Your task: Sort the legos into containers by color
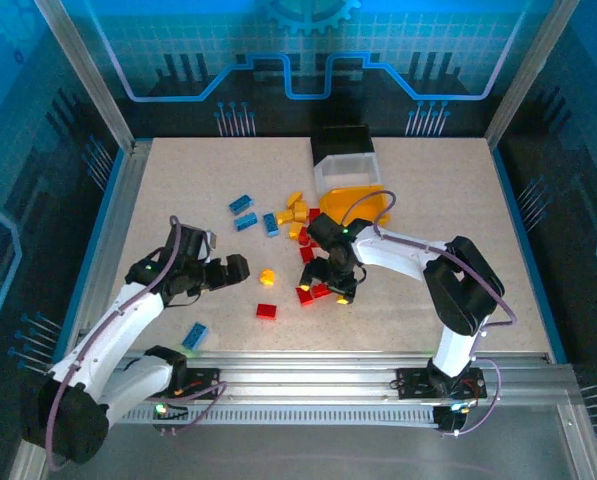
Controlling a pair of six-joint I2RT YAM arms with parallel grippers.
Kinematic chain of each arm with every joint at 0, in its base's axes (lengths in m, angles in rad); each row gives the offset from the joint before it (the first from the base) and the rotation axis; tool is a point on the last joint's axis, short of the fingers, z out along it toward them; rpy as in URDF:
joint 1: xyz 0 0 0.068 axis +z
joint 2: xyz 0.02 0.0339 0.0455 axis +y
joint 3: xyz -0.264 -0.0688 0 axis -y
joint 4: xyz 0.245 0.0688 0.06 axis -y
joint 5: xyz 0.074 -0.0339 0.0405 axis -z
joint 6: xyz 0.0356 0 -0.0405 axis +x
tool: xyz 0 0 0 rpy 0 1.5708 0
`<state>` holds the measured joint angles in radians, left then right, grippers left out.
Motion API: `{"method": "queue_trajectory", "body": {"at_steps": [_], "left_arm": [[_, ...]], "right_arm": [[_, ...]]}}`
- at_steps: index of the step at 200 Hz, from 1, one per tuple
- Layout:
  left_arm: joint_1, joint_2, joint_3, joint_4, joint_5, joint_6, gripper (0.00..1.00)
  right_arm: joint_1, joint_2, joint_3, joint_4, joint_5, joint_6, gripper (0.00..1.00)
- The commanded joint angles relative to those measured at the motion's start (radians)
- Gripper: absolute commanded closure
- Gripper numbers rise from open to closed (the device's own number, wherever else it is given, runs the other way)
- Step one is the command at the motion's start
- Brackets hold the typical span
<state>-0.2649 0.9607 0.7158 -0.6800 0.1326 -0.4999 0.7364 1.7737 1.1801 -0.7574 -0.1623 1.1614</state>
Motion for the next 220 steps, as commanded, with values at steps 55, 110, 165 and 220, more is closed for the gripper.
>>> {"method": "queue_trajectory", "body": {"at_steps": [55,110,165,220], "left_arm": [[-0.007,-0.020,0.003,-0.040,-0.028,-0.038,0.01],[-0.006,-0.014,0.019,-0.053,-0.033,-0.028,0.01],[-0.007,-0.016,0.014,-0.054,-0.034,-0.023,0.01],[-0.006,-0.016,0.010,-0.045,-0.031,-0.020,0.01]], "right_arm": [[-0.046,0.008,0.009,-0.002,0.064,0.210,0.22],[-0.047,0.038,-0.005,0.026,0.040,0.240,0.23],[-0.026,0.047,-0.043,0.038,0.032,0.270,0.28],[-0.026,0.067,-0.026,0.018,0.050,0.262,0.36]]}}
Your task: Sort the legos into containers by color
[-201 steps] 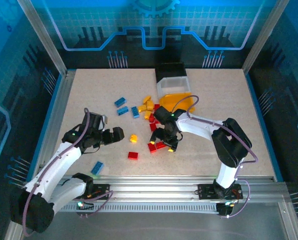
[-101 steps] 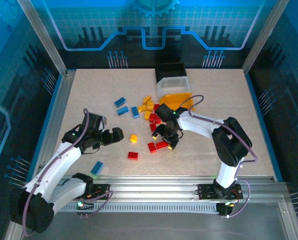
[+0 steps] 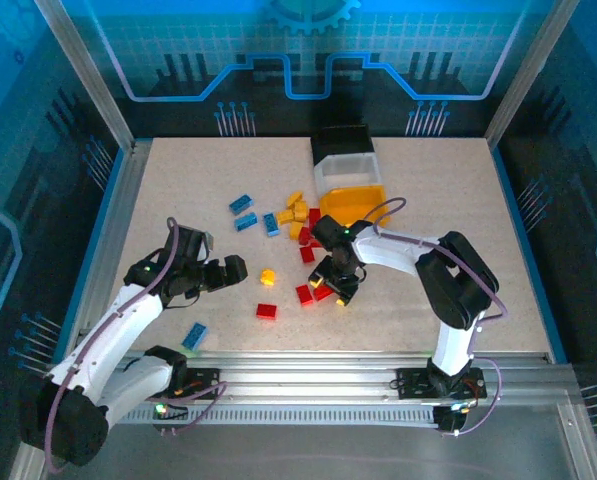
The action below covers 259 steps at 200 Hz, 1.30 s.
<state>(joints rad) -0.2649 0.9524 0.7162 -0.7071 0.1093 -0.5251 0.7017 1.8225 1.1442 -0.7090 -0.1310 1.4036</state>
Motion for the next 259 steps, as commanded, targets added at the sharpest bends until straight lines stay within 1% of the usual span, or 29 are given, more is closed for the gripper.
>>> {"method": "queue_trajectory", "body": {"at_steps": [1,43,71,109,136,152,197,243,259], "left_arm": [[-0.007,-0.007,0.009,-0.018,-0.008,0.006,0.01],[-0.007,-0.007,0.007,-0.019,-0.010,0.009,0.01],[-0.005,-0.004,0.005,-0.012,-0.009,0.010,0.01],[-0.006,0.012,0.005,0.005,-0.006,0.003,0.01],[-0.007,0.025,0.003,0.021,-0.001,-0.008,0.01],[-0.006,0.034,0.003,0.031,0.001,-0.015,0.01],[-0.007,0.079,0.020,0.064,0.015,-0.021,0.01],[-0.006,0.142,0.060,0.088,0.035,-0.019,0.01],[-0.006,0.153,0.063,0.097,0.039,-0.019,0.01]], "right_arm": [[0.008,0.018,0.010,-0.030,0.019,0.020,0.37],[-0.006,0.020,0.023,-0.043,0.037,0.010,0.48],[-0.016,0.009,0.022,-0.050,0.049,-0.007,0.52],[-0.024,-0.010,0.011,-0.055,0.061,-0.047,0.63],[-0.033,-0.033,-0.012,-0.052,0.061,-0.078,0.66],[-0.039,-0.050,-0.020,-0.058,0.066,-0.101,0.69],[-0.057,-0.124,-0.042,-0.106,0.131,-0.182,0.77],[-0.086,-0.230,-0.064,-0.161,0.193,-0.253,0.78],[-0.103,-0.272,-0.058,-0.177,0.206,-0.301,0.78]]}}
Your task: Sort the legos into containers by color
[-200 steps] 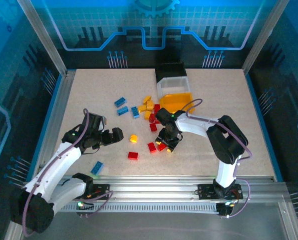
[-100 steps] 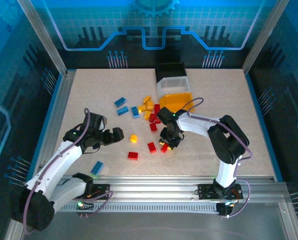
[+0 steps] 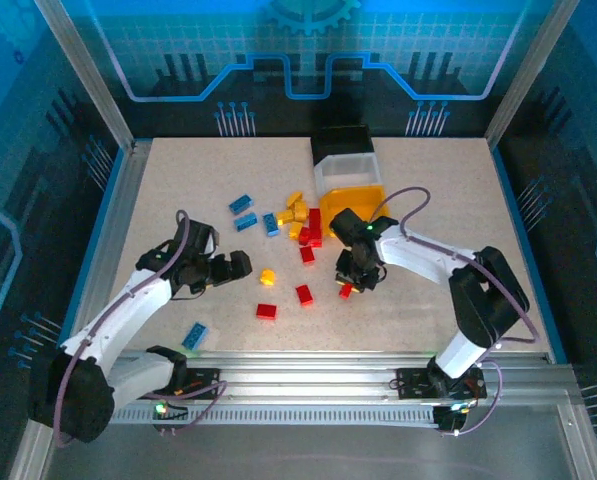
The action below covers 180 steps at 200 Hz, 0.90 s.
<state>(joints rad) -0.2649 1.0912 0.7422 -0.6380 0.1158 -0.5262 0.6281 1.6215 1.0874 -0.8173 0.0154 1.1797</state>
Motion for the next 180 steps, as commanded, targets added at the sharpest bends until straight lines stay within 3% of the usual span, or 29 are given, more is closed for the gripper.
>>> {"method": "queue_trajectory", "body": {"at_steps": [1,44,76,127,180], "left_arm": [[-0.006,0.015,0.038,0.029,0.033,-0.017,0.01],[-0.006,0.064,0.061,0.046,0.048,-0.003,0.01],[-0.007,0.098,0.089,0.050,0.064,0.004,0.01],[-0.006,0.072,0.067,0.034,0.057,0.007,0.01],[-0.003,0.078,0.077,-0.009,0.049,0.025,0.01]], "right_arm": [[-0.030,-0.074,0.000,-0.070,0.060,-0.080,0.78],[-0.125,-0.169,0.091,-0.127,0.093,-0.207,0.78],[-0.202,-0.144,0.228,-0.136,0.083,-0.321,0.77],[-0.283,0.065,0.498,-0.118,0.060,-0.509,0.77],[-0.321,0.353,0.772,-0.218,0.086,-0.649,0.77]]}}
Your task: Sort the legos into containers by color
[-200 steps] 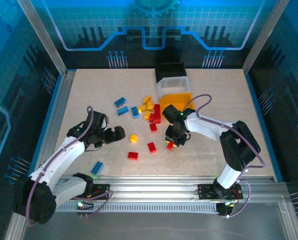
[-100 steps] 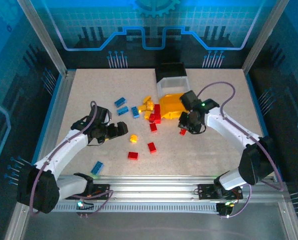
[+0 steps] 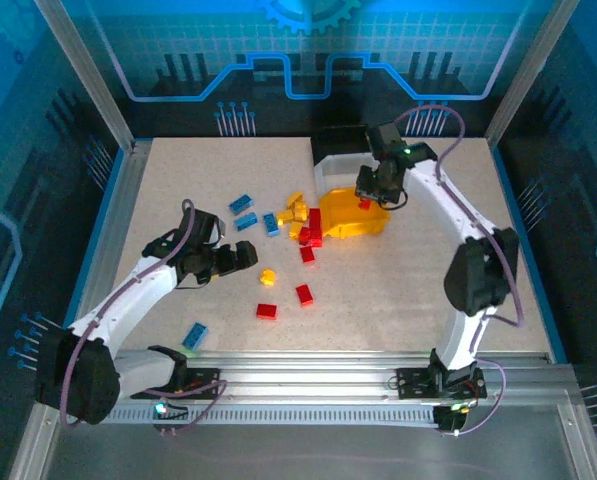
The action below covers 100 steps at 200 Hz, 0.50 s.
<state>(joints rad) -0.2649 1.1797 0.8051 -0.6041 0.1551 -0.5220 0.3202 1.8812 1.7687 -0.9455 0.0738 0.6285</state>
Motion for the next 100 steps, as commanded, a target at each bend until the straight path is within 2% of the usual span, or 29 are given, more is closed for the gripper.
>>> {"method": "queue_trajectory", "body": {"at_steps": [1,55,100], "left_arm": [[-0.003,-0.010,0.015,-0.043,0.011,0.019,0.01],[-0.004,-0.001,0.029,-0.064,0.015,0.007,0.01],[-0.004,0.033,0.038,-0.071,0.027,0.002,0.01]], "right_arm": [[-0.013,0.097,0.094,-0.090,0.028,-0.099,0.77],[-0.046,0.272,0.198,-0.142,0.052,-0.154,0.76],[-0.070,0.314,0.190,-0.136,0.016,-0.151,0.75]]}}
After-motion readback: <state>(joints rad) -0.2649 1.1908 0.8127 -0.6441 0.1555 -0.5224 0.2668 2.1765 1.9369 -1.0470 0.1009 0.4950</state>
